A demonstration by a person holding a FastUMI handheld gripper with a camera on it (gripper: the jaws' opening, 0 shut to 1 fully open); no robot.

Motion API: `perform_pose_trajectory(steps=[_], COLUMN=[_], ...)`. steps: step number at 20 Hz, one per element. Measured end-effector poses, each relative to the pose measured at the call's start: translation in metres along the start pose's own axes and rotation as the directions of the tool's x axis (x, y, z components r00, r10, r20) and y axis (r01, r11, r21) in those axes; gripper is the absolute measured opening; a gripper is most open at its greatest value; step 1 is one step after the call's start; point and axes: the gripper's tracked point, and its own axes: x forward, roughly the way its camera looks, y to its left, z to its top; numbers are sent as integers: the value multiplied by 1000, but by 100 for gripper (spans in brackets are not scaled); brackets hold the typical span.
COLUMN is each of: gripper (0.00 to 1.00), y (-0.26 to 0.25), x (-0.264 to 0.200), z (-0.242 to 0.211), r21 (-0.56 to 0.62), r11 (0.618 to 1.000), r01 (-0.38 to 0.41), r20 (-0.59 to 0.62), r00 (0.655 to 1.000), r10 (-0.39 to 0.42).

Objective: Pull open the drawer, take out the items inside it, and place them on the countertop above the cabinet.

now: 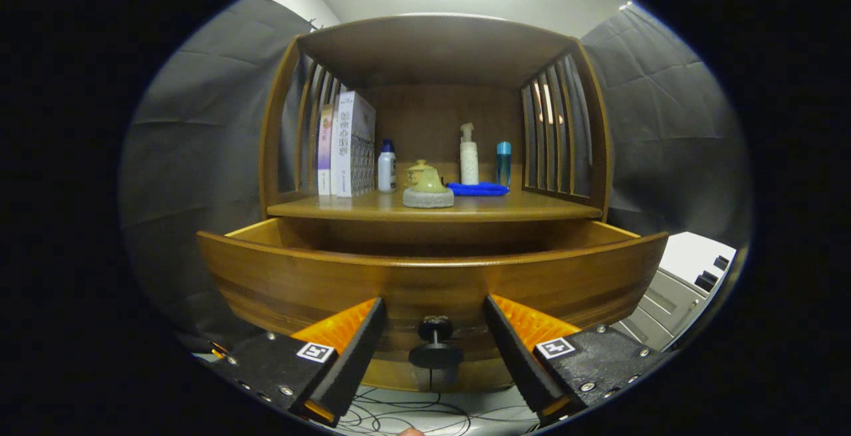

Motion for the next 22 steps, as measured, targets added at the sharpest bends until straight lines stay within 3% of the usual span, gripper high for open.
perform_pose_trajectory(steps=[11,19,22], gripper=[95,95,95], y=[-3,-4,-2], x=[88,114,107], z=[17,22,30], r21=[7,-16,-31], r11=[1000,1000,999], r01=[2,20,-29], r20=[7,19,-4], r00=[1000,1000,1000], r10=[-2,-20,29])
